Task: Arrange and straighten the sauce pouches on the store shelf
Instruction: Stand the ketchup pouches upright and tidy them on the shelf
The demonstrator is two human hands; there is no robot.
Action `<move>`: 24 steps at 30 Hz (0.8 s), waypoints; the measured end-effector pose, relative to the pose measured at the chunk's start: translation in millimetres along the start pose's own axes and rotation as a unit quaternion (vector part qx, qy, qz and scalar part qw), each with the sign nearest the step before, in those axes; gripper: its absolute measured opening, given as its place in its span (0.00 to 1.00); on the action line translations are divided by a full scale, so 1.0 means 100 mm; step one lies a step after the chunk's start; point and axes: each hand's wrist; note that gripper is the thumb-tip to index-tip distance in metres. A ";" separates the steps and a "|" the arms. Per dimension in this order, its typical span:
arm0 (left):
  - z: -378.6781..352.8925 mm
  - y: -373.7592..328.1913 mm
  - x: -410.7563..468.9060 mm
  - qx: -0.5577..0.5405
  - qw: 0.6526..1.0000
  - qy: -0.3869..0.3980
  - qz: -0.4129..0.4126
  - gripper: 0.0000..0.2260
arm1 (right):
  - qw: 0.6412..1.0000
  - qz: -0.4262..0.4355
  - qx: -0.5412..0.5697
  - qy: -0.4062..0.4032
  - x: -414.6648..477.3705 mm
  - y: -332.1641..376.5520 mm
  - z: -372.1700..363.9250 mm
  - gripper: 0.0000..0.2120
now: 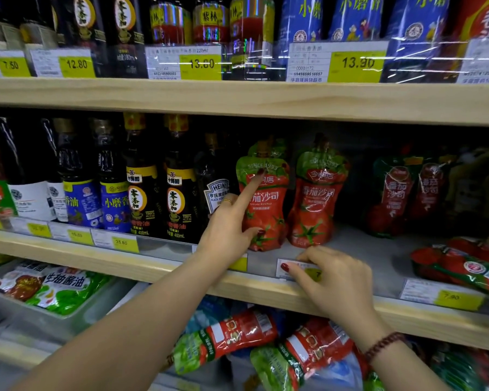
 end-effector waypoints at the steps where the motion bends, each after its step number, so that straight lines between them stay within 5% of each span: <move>1: 0.00 0.00 -0.01 0.004 1.000 -0.003 0.002 0.44 | 1.000 0.000 0.001 0.000 0.00 0.00 0.00 0.09; 7: -0.05 -0.14 -0.10 0.137 0.985 -0.096 -0.048 0.46 | 1.000 0.000 0.001 -0.012 0.00 0.01 -0.01 0.12; 24: -0.14 -0.18 0.20 0.144 0.989 -0.005 -0.007 0.47 | 0.999 0.017 0.002 -0.030 -0.01 -0.02 -0.05 0.12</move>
Point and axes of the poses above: each hand's wrist, its own x-axis towards the middle knuckle, its own z-axis out of the back of the hand, y = z × x, and after that the axes turned 12 degrees about x, right-handed
